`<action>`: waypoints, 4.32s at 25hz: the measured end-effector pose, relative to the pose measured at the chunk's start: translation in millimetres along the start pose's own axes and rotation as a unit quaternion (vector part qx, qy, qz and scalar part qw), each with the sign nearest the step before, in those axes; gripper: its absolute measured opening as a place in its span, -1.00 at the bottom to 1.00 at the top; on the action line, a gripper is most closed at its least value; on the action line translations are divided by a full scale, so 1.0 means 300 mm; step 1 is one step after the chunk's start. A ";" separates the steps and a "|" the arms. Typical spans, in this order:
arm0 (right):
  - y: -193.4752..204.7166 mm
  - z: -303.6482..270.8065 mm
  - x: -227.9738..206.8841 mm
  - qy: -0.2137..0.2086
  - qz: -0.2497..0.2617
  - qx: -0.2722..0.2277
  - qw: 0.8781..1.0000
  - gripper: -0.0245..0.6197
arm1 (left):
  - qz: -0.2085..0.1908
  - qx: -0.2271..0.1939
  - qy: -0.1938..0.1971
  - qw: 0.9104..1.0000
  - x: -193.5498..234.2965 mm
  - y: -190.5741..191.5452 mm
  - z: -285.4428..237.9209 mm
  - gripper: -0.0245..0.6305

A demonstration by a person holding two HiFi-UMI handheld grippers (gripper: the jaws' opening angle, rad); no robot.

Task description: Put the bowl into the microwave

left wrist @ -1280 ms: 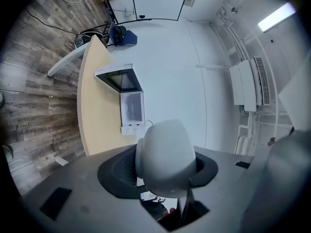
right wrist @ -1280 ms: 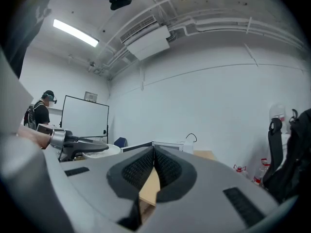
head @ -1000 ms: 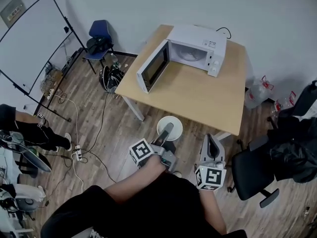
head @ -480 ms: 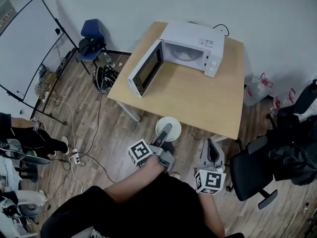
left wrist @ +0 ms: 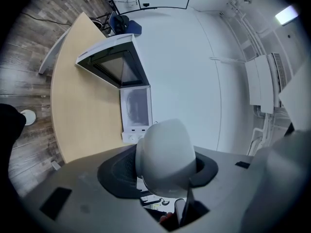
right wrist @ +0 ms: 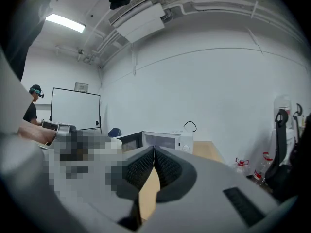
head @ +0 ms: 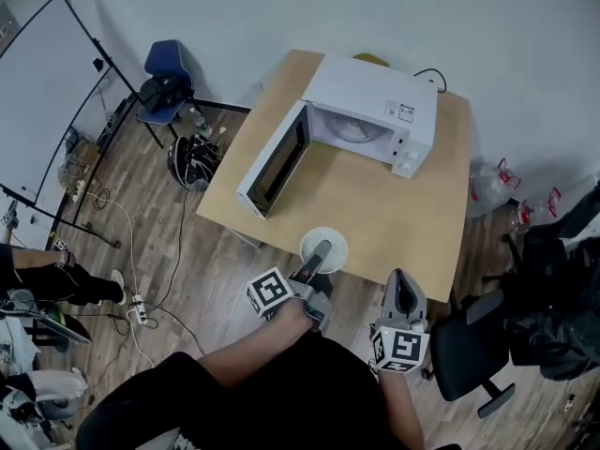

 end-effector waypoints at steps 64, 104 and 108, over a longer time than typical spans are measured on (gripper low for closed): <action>-0.023 -1.020 -0.194 0.011 -0.039 0.089 0.995 -0.73 | 0.009 0.019 -0.097 0.995 0.644 -0.677 -1.298 -0.27; -0.021 -0.956 -0.205 -0.001 -0.055 0.075 0.996 -0.73 | -0.096 0.024 -0.233 0.967 0.573 -0.678 -1.320 -0.33; -0.022 -0.954 -0.210 0.004 -0.056 0.076 0.996 -0.73 | -0.077 0.015 -0.201 0.976 0.564 -0.679 -1.346 -0.34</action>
Point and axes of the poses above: the fingertips, and each gripper's own axes: z backward along the fingers, x to its left, y out of its underside, the point moved 9 cm from there along z, backward along the fingers, and after that the axes turned 1 degree about y, right-handed, at the moved point
